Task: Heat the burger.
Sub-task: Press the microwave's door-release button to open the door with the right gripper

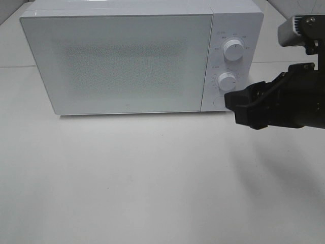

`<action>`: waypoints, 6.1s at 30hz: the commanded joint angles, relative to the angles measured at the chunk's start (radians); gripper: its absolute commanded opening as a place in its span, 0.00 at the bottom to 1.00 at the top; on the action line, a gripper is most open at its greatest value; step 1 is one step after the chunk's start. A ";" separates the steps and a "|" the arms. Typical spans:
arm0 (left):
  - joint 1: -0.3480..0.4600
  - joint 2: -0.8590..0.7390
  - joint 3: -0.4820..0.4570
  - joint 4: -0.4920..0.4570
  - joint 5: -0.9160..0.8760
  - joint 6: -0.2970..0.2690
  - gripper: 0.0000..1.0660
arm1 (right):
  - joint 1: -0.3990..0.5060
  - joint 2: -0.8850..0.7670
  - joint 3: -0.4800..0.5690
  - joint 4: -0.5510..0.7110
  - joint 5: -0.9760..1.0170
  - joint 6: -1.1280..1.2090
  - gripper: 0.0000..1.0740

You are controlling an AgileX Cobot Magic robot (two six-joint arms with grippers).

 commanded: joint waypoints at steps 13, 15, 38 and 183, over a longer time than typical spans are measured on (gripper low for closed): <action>0.002 -0.016 0.003 0.000 0.003 0.000 0.95 | -0.095 -0.008 -0.212 -0.458 0.682 0.593 0.79; 0.002 -0.016 0.003 0.000 0.003 0.000 0.95 | -0.136 -0.007 -0.212 -0.464 0.702 0.586 0.79; 0.002 -0.016 0.003 0.000 0.003 0.000 0.95 | -0.432 -0.487 -0.071 -0.372 1.001 0.329 0.70; 0.002 -0.015 0.003 0.000 0.003 0.000 0.95 | -0.230 0.647 0.233 -0.305 -1.210 1.773 0.01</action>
